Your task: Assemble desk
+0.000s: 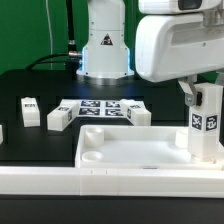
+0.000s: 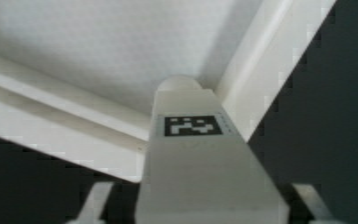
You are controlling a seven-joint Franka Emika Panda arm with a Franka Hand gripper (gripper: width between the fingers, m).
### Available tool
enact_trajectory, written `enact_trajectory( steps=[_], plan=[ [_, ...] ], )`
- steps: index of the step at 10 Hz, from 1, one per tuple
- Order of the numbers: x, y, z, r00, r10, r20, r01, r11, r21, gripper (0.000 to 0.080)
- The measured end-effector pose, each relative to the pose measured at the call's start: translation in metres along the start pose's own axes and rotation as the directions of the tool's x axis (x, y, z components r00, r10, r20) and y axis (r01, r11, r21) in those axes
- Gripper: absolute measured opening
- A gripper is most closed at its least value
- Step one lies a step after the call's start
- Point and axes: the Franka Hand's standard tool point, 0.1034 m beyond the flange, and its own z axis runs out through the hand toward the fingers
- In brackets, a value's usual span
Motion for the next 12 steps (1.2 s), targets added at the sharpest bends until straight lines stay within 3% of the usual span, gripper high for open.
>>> enact_trajectory(
  steps=[2, 4, 8, 12],
  plan=[
    [-0.0001, -0.0007, 0.0002, 0.984, 0.180, 0.000, -0.180, 0.984, 0.001, 0.0291],
    [-0.0002, -0.0008, 0.0015, 0.899, 0.438, -0.004, -0.438, 0.899, 0.012, 0.0291],
    [-0.0007, -0.0025, 0.0019, 0.676, 0.737, 0.009, -0.737, 0.676, 0.016, 0.0291],
    [-0.0008, -0.0063, 0.0027, 0.378, 0.925, 0.028, -0.926, 0.378, 0.019, 0.0291]
  ],
)
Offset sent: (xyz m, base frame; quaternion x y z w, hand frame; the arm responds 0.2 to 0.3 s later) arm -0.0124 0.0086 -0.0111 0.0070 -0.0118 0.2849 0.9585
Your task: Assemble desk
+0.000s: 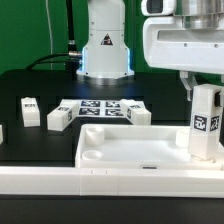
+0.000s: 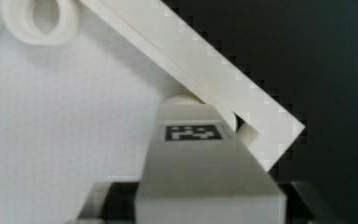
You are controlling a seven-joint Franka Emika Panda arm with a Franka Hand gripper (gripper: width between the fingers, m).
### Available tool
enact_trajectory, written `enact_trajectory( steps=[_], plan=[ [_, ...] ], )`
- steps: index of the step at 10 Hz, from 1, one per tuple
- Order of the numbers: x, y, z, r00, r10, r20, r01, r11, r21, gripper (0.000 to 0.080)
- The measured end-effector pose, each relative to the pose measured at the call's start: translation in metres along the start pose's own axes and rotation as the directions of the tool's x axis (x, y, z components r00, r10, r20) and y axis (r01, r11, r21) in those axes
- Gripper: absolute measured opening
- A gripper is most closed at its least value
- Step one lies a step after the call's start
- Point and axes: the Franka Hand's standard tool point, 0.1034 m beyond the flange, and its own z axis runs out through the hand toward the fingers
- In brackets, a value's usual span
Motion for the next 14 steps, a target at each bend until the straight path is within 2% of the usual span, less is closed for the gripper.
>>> enact_trajectory(
  steps=[1, 3, 5, 6, 7, 9, 12, 13, 14],
  plan=[
    [-0.0013, -0.0008, 0.0001, 0.994, 0.111, 0.010, -0.111, 0.994, 0.006, 0.0291],
    [-0.0015, -0.0010, 0.0001, 0.995, 0.099, 0.011, -0.099, 0.995, 0.006, 0.0291],
    [-0.0008, 0.0005, -0.0001, 1.000, 0.001, 0.014, -0.001, 1.000, 0.000, 0.0570],
    [-0.0018, 0.0012, -0.0002, 0.997, -0.082, 0.017, 0.082, 0.997, -0.012, 0.0570],
    [-0.0020, 0.0007, -0.0005, 0.983, -0.182, 0.015, 0.182, 0.983, -0.016, 0.0633],
    [-0.0018, 0.0011, -0.0002, 0.958, -0.287, 0.018, 0.287, 0.958, -0.015, 0.0648],
    [-0.0018, 0.0015, -0.0002, 0.848, -0.529, 0.021, 0.529, 0.848, -0.014, 0.0649],
    [-0.0017, 0.0028, -0.0004, 0.785, -0.620, 0.024, 0.620, 0.783, -0.043, 0.0649],
    [-0.0002, 0.0014, -0.0022, 0.646, -0.763, 0.021, 0.762, 0.643, -0.072, 0.0649]
  ],
)
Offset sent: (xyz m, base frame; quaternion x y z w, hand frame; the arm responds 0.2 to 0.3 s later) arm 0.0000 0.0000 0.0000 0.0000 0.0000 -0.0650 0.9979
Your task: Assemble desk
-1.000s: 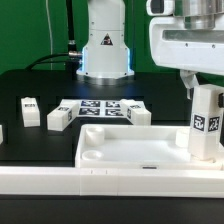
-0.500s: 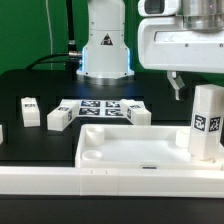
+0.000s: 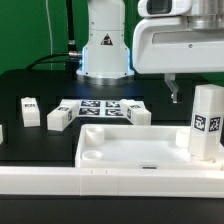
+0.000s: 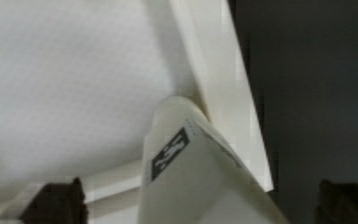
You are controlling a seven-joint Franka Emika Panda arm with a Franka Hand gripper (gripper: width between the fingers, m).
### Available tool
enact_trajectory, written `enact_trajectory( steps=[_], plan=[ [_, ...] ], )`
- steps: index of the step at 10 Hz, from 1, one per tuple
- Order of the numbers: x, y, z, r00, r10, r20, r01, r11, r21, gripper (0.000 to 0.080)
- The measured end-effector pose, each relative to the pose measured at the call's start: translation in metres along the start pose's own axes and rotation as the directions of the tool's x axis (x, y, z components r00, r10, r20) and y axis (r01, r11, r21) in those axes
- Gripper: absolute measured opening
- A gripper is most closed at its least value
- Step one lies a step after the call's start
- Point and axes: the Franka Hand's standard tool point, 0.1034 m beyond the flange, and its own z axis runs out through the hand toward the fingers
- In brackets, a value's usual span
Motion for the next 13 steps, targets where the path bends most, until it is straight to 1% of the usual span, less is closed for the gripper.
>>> enact_trajectory(
  steps=[2, 3, 5, 6, 7, 8, 9, 10, 12, 13],
  plan=[
    [0.0017, -0.0023, -0.0013, 0.972, -0.233, -0.002, 0.233, 0.972, -0.030, 0.0649],
    [0.0036, -0.0017, -0.0010, 0.931, -0.366, 0.006, 0.366, 0.930, -0.033, 0.0649],
    [0.0042, -0.0024, -0.0010, 0.862, -0.507, 0.012, 0.507, 0.861, -0.039, 0.0649],
    [0.0041, -0.0017, -0.0006, 0.852, -0.524, 0.013, 0.524, 0.851, -0.038, 0.0649],
    [0.0040, -0.0019, -0.0005, 0.852, -0.523, 0.013, 0.523, 0.851, -0.038, 0.0537],
    [0.0039, -0.0018, -0.0003, 0.852, -0.523, 0.013, 0.523, 0.851, -0.038, 0.0537],
    [0.0039, -0.0016, -0.0002, 0.852, -0.523, 0.014, 0.523, 0.851, -0.038, 0.0355],
    [0.0039, -0.0014, -0.0001, 0.854, -0.520, 0.014, 0.520, 0.853, -0.038, 0.0288],
    [0.0039, -0.0015, -0.0001, 0.867, -0.498, 0.012, 0.499, 0.866, -0.038, 0.0288],
    [0.0039, -0.0017, -0.0001, 0.886, -0.463, 0.010, 0.464, 0.885, -0.038, 0.0288]
  ],
)
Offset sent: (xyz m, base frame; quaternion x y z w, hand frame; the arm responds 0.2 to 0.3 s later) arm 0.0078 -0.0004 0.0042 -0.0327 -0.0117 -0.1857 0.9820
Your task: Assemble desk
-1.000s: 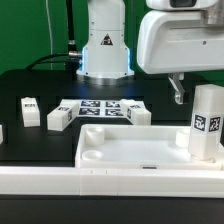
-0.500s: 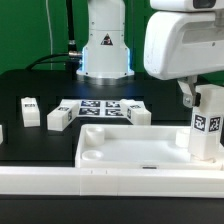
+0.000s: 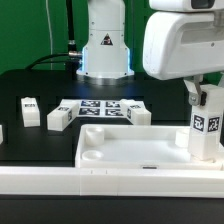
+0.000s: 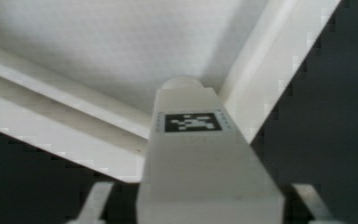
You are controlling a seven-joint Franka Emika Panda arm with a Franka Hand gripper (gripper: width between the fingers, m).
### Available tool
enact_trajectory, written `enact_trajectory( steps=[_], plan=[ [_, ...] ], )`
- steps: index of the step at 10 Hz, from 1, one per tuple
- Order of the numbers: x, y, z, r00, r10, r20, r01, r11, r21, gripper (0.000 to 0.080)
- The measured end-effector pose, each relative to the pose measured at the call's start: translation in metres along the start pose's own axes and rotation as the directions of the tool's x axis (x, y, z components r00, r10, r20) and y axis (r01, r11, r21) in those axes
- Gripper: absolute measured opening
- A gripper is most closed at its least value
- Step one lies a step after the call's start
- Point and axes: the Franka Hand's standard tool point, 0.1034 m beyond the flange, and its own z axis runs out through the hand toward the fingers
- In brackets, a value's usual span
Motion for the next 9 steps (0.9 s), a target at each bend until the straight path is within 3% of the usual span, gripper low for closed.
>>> enact_trajectory(
  steps=[3, 5, 9],
  plan=[
    [-0.0012, 0.0017, 0.0004, 0.955, 0.296, -0.001, -0.295, 0.955, 0.031, 0.0288],
    [-0.0015, 0.0020, 0.0010, 0.897, 0.441, -0.003, -0.441, 0.897, 0.039, 0.0288],
    [-0.0018, 0.0038, 0.0016, 0.646, 0.763, 0.019, -0.762, 0.644, 0.066, 0.0290]
  ],
)
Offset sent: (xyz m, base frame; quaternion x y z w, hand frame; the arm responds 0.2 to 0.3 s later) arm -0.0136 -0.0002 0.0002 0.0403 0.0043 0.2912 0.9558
